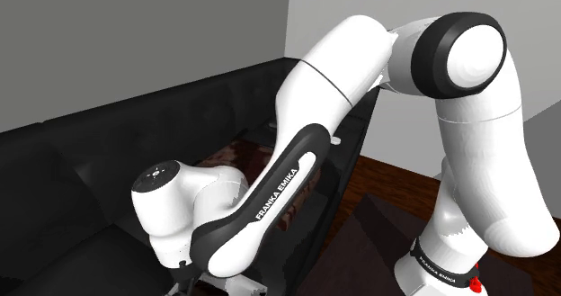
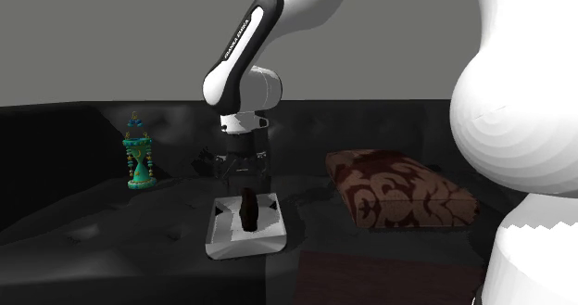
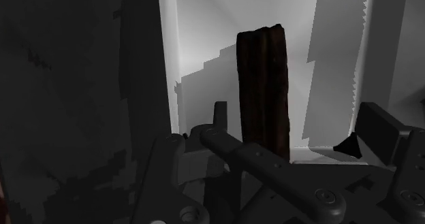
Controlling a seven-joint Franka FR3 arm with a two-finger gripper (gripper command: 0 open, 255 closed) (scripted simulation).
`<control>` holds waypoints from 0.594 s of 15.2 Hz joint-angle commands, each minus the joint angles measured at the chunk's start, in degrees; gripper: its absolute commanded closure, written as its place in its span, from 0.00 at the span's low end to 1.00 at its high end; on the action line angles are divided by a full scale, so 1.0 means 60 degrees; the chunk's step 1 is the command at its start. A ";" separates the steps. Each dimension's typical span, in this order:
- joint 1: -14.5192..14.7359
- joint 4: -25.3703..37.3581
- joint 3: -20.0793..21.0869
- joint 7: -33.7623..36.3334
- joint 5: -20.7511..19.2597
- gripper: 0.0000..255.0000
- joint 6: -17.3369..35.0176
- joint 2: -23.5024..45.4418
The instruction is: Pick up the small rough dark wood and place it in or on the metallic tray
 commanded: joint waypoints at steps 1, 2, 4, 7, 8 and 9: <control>0.0000 0.0000 0.0000 0.0000 0.0000 0.00 0.0000 0.0000; 0.0000 0.0000 0.0000 0.0000 0.0000 0.00 0.0000 0.0000; -0.0117 0.0099 0.0174 -0.0161 0.0251 0.00 -0.0492 -0.0422; -0.0206 0.0232 0.0309 -0.0300 0.0466 0.00 -0.0947 -0.0771; -0.0206 0.0230 0.0309 -0.0300 0.0467 0.00 -0.0947 -0.0773; -0.0206 0.0231 0.0309 -0.0300 0.0466 0.00 -0.0947 -0.0772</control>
